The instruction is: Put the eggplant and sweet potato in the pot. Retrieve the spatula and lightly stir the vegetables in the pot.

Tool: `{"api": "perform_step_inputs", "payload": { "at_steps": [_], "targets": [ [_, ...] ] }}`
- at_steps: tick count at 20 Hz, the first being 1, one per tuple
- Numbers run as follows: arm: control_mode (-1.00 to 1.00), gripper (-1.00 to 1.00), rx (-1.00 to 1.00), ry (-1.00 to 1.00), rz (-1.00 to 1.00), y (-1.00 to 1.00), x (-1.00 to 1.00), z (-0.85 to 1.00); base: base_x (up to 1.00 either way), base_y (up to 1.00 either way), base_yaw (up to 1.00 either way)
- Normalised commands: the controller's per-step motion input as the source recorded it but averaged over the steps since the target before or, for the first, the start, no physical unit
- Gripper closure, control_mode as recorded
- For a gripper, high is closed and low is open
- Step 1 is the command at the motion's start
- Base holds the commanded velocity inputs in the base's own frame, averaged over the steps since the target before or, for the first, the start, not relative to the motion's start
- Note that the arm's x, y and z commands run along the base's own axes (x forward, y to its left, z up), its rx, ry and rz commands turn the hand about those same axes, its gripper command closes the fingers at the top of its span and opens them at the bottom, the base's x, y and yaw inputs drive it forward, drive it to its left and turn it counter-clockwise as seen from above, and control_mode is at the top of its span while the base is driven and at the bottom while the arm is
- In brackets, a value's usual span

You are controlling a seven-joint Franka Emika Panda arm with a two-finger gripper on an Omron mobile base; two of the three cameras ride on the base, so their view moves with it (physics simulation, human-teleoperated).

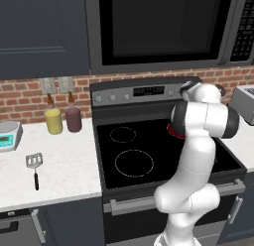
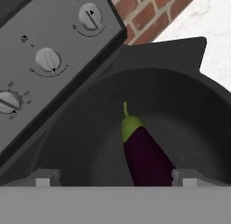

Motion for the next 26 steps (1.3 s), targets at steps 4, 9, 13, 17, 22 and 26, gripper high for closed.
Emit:
{"api": "perform_step_inputs", "payload": {
  "at_steps": [4, 9, 13, 17, 22, 26],
  "targets": [
    [-1.00, -1.00, 0.02, -0.24, 0.00, 0.00, -0.53, 0.00, 0.00, 0.00, 0.00],
    [-1.00, -1.00, 0.00, -0.21, 0.00, 0.00, -0.96, 0.00, 0.00, 0.00, 0.00],
    [-1.00, -1.00, 0.00, -0.09, 0.00, 0.04, -1.00, 0.19, 0.00, 0.00, 0.00],
    [-1.00, -1.00, -0.09, 0.00, 0.01, 0.16, -0.99, 0.48, 0.00, 0.00, 0.00],
    [-1.00, -1.00, -0.23, 0.00, 0.05, 0.29, -0.87, 0.75, 0.00, 0.00, 0.00],
    [-1.00, -1.00, -0.23, 0.00, 0.06, 0.23, -0.77, 0.98, 0.00, 0.00, 0.00]
  ]
}}
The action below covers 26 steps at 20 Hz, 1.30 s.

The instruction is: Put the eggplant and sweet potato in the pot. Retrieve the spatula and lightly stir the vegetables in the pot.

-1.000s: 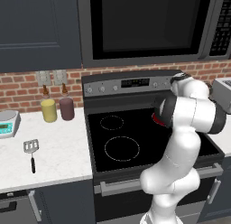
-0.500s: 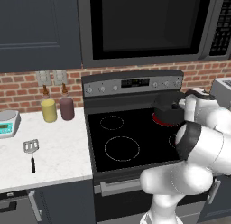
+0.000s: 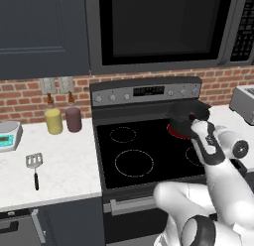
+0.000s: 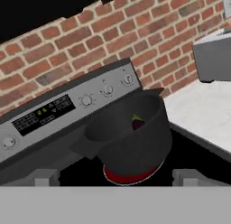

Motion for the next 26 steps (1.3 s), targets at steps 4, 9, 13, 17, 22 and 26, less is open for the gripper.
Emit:
{"api": "perform_step_inputs", "payload": {
  "at_steps": [4, 9, 13, 17, 22, 26],
  "targets": [
    [-1.00, -1.00, -0.19, 0.00, 0.04, 0.18, -0.67, 1.00, 0.00, 0.00, 0.00],
    [-1.00, -1.00, -0.12, 0.09, 0.05, 0.18, -0.53, 1.00, 0.00, 0.00, 0.00],
    [-1.00, -1.00, -0.12, 0.23, 0.10, 0.38, -0.38, 0.92, 0.00, 0.00, 0.00],
    [-1.00, -1.00, -0.17, 0.39, 0.26, 0.83, -0.14, 0.21, 0.00, 0.00, 0.00],
    [-1.00, -1.00, -0.31, 0.47, 0.42, 1.00, -0.11, -0.13, 0.00, 0.00, 0.00],
    [-1.00, -1.00, -0.33, 0.34, 0.38, 1.00, -0.16, -0.51, 0.00, 0.00, 0.00]
  ]
}}
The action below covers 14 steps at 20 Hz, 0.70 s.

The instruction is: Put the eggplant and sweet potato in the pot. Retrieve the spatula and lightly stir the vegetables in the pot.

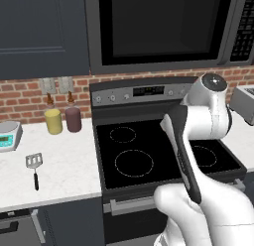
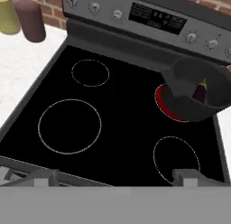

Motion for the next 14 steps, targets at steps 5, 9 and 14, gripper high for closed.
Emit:
{"api": "perform_step_inputs", "payload": {
  "at_steps": [5, 9, 14],
  "targets": [
    [-1.00, -1.00, -0.10, 0.21, 0.24, 1.00, -0.02, -0.60, 0.00, 0.00, 0.00],
    [-1.00, -1.00, 0.00, 0.15, 0.13, 0.93, 0.00, -0.67, 0.00, 0.00, 0.00],
    [-1.00, -1.00, 0.00, 0.06, 0.02, 0.22, 0.00, -0.12, 0.00, 0.00, 0.00]
  ]
}}
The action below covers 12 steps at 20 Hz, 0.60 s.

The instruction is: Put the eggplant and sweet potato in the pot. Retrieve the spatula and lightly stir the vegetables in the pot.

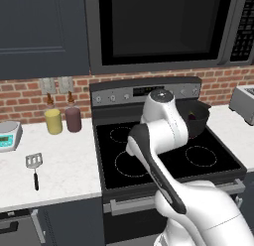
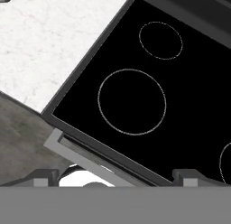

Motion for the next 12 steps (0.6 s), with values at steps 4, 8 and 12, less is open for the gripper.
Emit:
{"api": "perform_step_inputs", "payload": {
  "at_steps": [4, 8, 12],
  "targets": [
    [-1.00, -1.00, 0.00, 0.00, 0.00, 0.00, 0.00, 0.00, 0.00, 0.00, 0.00],
    [-1.00, -1.00, 0.00, 0.00, 0.00, 0.00, 0.00, 0.00, 0.00, 0.00, 0.00],
    [-1.00, -1.00, 0.00, 0.00, 0.00, 0.00, 0.00, 0.00, 0.00, 0.00, 0.00]
  ]
}}
